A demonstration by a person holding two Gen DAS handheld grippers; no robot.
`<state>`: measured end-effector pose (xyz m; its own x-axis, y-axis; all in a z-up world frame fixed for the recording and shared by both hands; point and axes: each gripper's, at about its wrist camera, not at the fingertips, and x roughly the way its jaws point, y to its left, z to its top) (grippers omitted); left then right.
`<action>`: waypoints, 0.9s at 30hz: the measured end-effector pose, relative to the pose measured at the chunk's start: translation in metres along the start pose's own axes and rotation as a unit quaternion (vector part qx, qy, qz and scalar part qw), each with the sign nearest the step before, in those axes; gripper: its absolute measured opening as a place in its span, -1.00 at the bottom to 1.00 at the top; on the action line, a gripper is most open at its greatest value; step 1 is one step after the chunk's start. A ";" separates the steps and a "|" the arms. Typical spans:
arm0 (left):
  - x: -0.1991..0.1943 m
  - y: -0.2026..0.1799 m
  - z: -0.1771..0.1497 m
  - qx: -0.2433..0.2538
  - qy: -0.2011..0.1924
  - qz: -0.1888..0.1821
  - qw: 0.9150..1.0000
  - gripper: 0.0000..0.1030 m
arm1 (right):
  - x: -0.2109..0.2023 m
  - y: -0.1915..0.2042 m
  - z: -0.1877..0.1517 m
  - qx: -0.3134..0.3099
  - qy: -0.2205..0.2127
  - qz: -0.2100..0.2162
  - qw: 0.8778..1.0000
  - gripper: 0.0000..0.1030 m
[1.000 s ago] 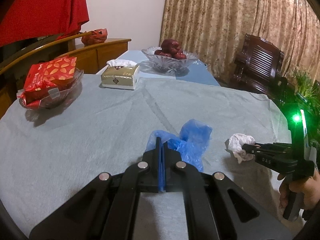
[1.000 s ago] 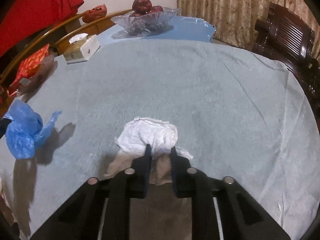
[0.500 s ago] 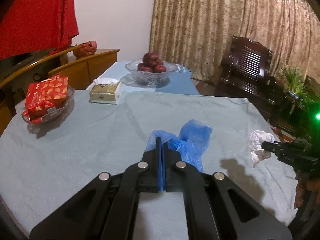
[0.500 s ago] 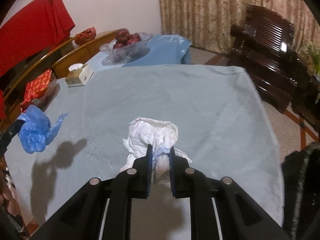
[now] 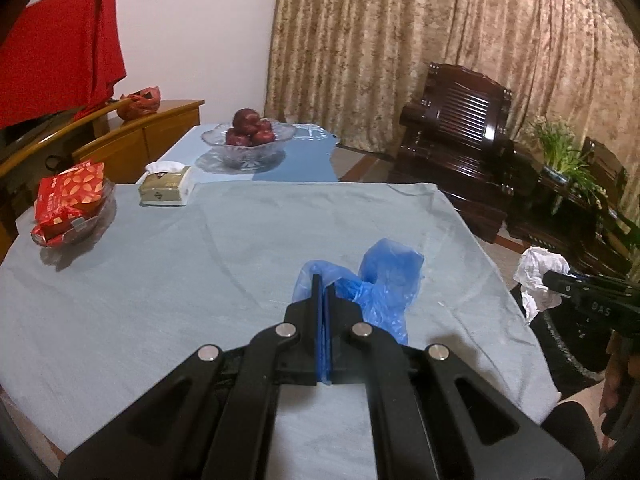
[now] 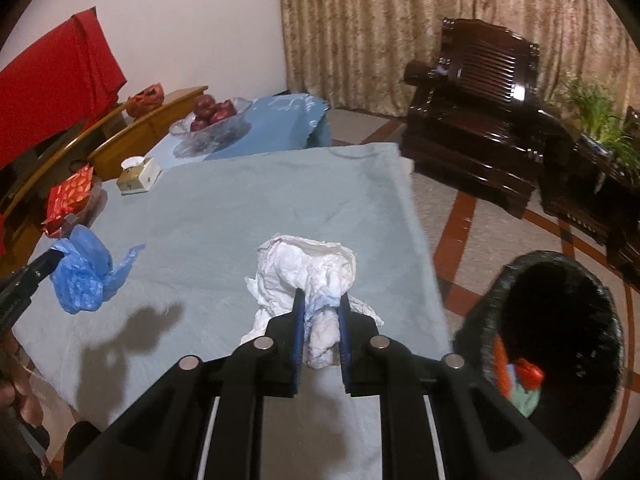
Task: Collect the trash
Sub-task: 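Carry the blue bag and white tissue with both tools over the black bin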
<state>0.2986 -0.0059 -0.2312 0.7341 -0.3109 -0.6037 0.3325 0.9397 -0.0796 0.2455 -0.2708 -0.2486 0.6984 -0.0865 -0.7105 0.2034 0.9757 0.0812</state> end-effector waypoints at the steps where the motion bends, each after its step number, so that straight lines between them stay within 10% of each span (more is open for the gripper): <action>1: -0.003 -0.006 0.000 0.003 0.000 -0.001 1.000 -1.00 | -0.004 -0.004 -0.001 0.001 -0.001 -0.002 1.000 -0.71; 27: -0.029 -0.145 0.010 0.060 -0.011 -0.071 0.996 -1.00 | -0.074 -0.100 -0.014 0.042 -0.040 -0.057 0.997 -0.71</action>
<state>0.2355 -0.1344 -0.1940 0.6866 -0.4442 -0.5756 0.5016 0.8625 -0.0673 0.1635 -0.3593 -0.2141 0.7195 -0.2150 -0.6603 0.3396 0.9384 0.0645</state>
